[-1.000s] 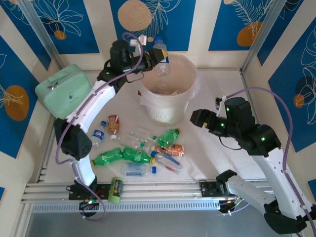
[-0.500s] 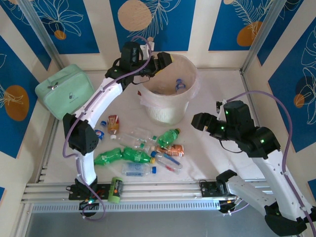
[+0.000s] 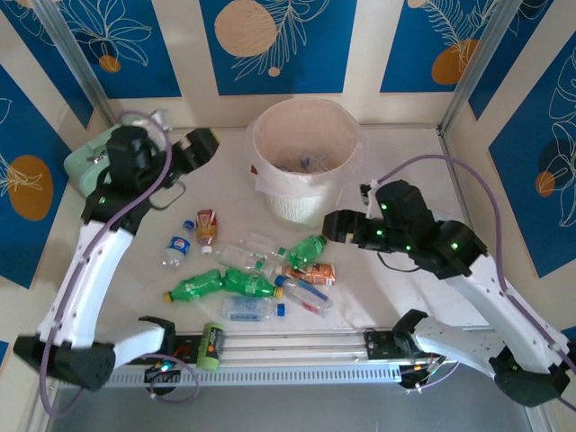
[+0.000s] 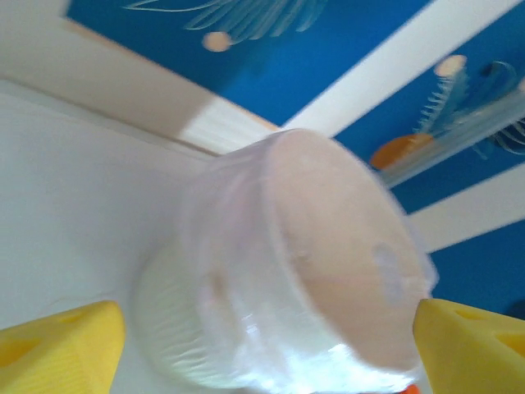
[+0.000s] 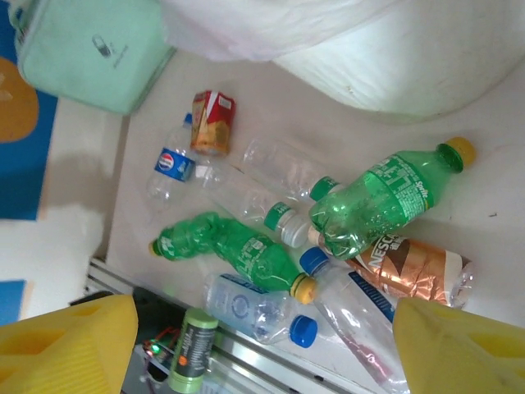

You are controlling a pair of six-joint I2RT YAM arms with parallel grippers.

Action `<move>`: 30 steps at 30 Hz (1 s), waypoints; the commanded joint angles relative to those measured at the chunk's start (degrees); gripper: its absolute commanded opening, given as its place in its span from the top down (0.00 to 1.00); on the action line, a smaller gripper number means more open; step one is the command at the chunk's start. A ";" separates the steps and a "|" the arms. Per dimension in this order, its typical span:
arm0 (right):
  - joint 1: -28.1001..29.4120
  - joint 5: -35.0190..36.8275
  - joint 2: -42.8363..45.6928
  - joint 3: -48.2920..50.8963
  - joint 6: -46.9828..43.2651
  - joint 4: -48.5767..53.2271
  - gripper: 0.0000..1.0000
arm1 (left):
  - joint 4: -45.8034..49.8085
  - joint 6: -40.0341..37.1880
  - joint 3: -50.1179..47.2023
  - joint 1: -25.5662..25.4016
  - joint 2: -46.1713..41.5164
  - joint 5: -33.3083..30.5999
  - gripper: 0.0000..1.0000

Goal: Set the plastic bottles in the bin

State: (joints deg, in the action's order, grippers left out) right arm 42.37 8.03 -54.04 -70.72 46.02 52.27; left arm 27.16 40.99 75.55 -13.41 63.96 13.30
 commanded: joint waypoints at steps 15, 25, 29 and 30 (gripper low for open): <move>11.22 7.89 -8.29 -3.34 -2.30 -4.33 0.18 | 16.58 -5.11 -28.69 9.92 -7.11 -19.78 0.02; 12.89 7.70 -11.19 -3.19 -1.38 -5.73 0.18 | 10.98 -4.69 -33.13 10.68 1.44 -22.64 0.00; 13.00 7.30 -12.51 -3.60 -1.37 -6.47 0.18 | 9.15 -2.81 -33.18 11.11 5.51 -22.08 0.00; 13.04 7.26 -12.81 -3.84 -1.42 -6.51 0.18 | 8.53 -2.14 -33.19 11.26 6.35 -21.80 0.00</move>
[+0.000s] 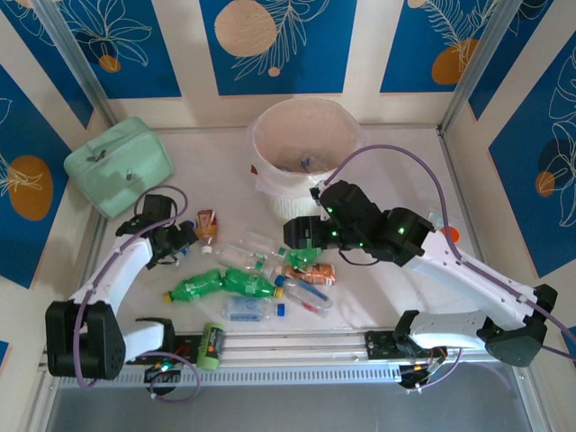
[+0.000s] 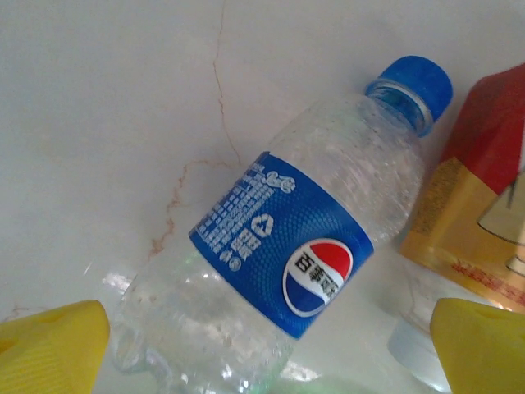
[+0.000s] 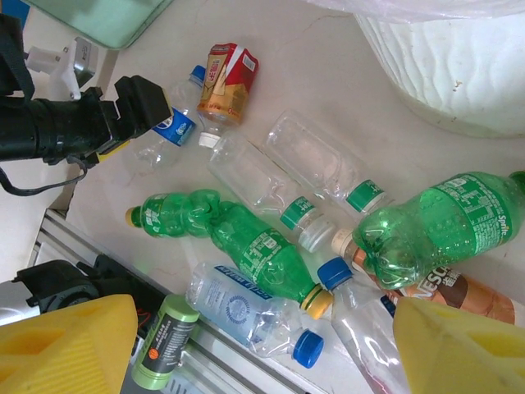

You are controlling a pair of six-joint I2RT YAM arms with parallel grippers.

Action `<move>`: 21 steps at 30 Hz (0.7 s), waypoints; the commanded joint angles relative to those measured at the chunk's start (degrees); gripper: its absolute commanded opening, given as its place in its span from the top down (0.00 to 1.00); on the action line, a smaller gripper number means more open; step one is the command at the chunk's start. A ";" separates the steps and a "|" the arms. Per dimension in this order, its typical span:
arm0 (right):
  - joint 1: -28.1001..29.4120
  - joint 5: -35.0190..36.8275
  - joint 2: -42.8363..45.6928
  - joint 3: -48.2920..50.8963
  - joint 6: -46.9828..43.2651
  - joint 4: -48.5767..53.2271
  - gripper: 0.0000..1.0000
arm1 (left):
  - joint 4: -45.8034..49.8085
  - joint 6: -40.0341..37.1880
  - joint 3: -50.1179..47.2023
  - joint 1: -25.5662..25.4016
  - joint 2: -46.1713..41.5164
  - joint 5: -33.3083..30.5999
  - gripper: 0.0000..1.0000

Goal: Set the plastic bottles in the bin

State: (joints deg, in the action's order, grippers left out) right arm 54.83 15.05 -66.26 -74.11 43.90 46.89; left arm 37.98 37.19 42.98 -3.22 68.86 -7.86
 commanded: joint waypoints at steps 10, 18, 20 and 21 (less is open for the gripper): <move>1.50 1.39 -2.03 -2.16 0.57 0.45 0.18 | -5.63 3.53 3.21 1.55 11.74 -1.14 0.00; 1.40 0.81 -3.69 -2.78 0.35 0.13 0.18 | -7.35 3.68 7.46 2.32 19.31 0.83 0.05; 1.51 0.94 -4.41 -3.47 0.22 0.59 0.18 | -7.47 3.83 8.58 2.67 20.84 0.90 0.08; 1.50 1.01 -4.78 -3.74 0.12 0.65 0.18 | -7.55 3.85 8.90 2.85 21.44 0.91 0.10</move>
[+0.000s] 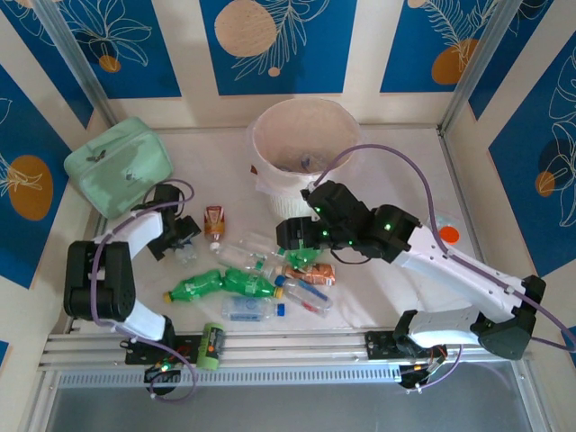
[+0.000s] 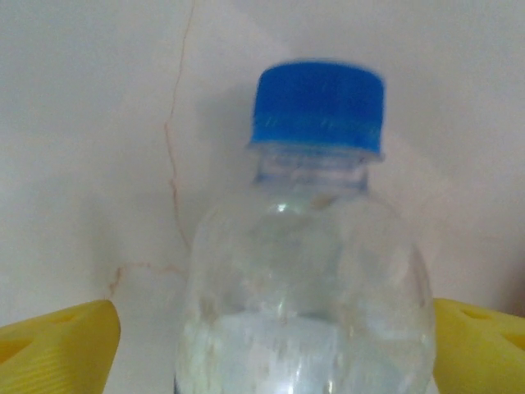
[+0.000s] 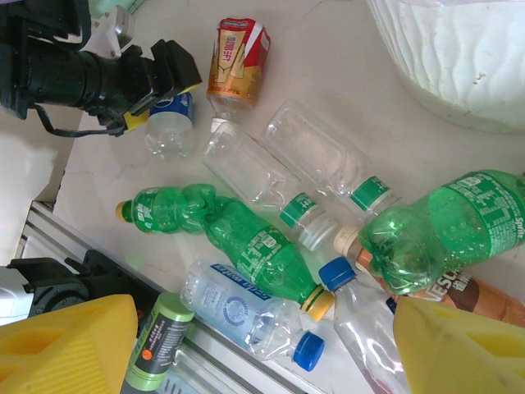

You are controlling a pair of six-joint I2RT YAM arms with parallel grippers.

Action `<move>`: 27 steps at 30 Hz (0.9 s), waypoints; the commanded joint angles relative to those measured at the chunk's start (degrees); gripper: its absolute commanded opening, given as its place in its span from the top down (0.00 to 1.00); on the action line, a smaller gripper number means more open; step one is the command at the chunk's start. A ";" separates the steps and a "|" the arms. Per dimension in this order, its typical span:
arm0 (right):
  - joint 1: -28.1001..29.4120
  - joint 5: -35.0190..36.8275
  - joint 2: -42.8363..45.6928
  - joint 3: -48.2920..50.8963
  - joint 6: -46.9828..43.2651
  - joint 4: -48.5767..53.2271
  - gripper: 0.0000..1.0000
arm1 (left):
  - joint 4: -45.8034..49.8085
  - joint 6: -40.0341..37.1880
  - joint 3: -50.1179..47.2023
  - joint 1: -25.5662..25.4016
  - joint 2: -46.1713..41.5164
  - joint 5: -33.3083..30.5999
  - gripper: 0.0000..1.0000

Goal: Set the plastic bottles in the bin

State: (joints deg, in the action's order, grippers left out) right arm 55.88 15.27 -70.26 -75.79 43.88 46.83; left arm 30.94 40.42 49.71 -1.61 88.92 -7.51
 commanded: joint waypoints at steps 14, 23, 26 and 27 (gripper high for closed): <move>0.39 1.09 -3.11 -5.15 -0.64 1.69 0.19 | -3.16 2.00 -0.11 1.60 2.60 3.60 0.29; 0.41 0.99 -2.19 -5.26 0.13 1.05 0.19 | -4.48 2.73 -1.88 1.61 -0.52 5.63 0.41; 0.46 0.90 -1.75 -5.18 0.24 0.94 0.19 | -4.60 3.29 -2.46 1.60 -1.94 5.42 0.43; 0.46 0.99 -1.57 -5.08 0.33 0.94 0.19 | -4.79 3.66 -2.83 1.58 -2.65 5.45 0.43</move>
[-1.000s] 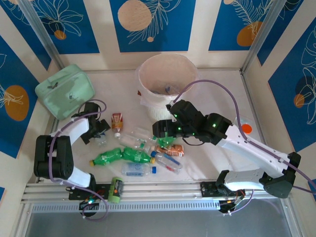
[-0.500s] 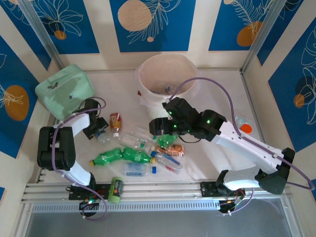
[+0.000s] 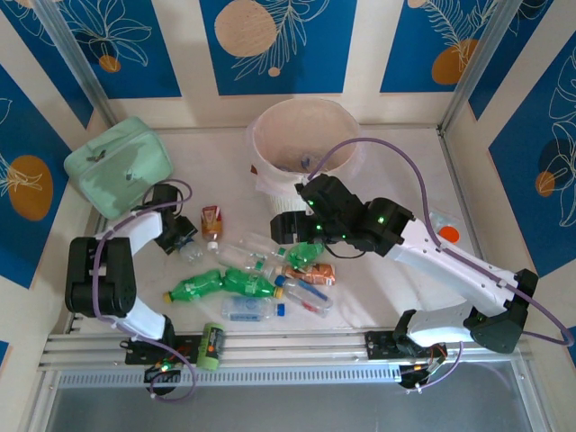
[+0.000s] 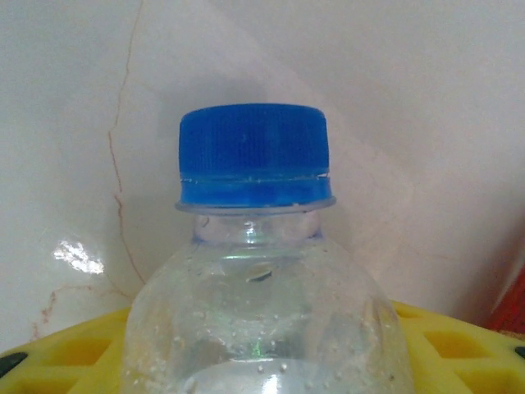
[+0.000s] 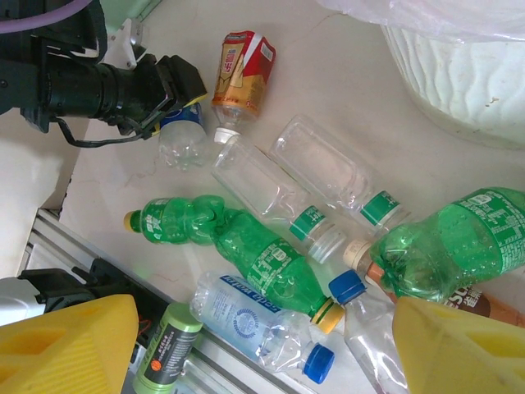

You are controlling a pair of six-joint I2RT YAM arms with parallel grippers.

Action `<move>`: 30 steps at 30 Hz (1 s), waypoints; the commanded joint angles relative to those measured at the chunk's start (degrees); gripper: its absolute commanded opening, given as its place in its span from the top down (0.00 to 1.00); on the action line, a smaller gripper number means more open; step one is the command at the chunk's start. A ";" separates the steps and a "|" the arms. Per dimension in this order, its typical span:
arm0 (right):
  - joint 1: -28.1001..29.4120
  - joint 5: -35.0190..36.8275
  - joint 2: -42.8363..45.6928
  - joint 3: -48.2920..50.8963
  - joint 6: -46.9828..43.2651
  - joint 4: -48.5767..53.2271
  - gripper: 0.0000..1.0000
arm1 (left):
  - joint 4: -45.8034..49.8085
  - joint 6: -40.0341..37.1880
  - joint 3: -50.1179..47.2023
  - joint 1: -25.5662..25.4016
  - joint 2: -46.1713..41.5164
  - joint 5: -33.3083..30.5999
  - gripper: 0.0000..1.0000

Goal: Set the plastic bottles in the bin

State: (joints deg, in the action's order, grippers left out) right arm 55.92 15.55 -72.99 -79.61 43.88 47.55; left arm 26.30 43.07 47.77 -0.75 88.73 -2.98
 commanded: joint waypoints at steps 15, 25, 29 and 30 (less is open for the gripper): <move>-1.58 -8.50 -0.34 -4.54 0.42 -6.44 0.18 | -8.68 14.25 -0.46 -1.09 -25.83 13.73 0.45; -5.16 -17.55 -8.58 -15.96 -1.08 -6.40 0.09 | -44.53 31.23 -1.16 -8.57 -29.23 28.78 0.44; -6.69 -21.19 -10.77 -18.94 -1.16 -6.94 0.06 | -54.64 33.53 -0.74 -13.02 -28.79 30.41 0.44; -7.16 -21.83 -11.59 -19.66 -1.25 -6.82 0.05 | -56.96 33.12 -0.74 -14.07 -28.71 30.72 0.43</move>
State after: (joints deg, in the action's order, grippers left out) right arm 49.67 -1.58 -83.37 -96.38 43.42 41.12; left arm -17.65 73.12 46.41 -12.67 59.86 23.75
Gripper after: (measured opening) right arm 0.943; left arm 0.567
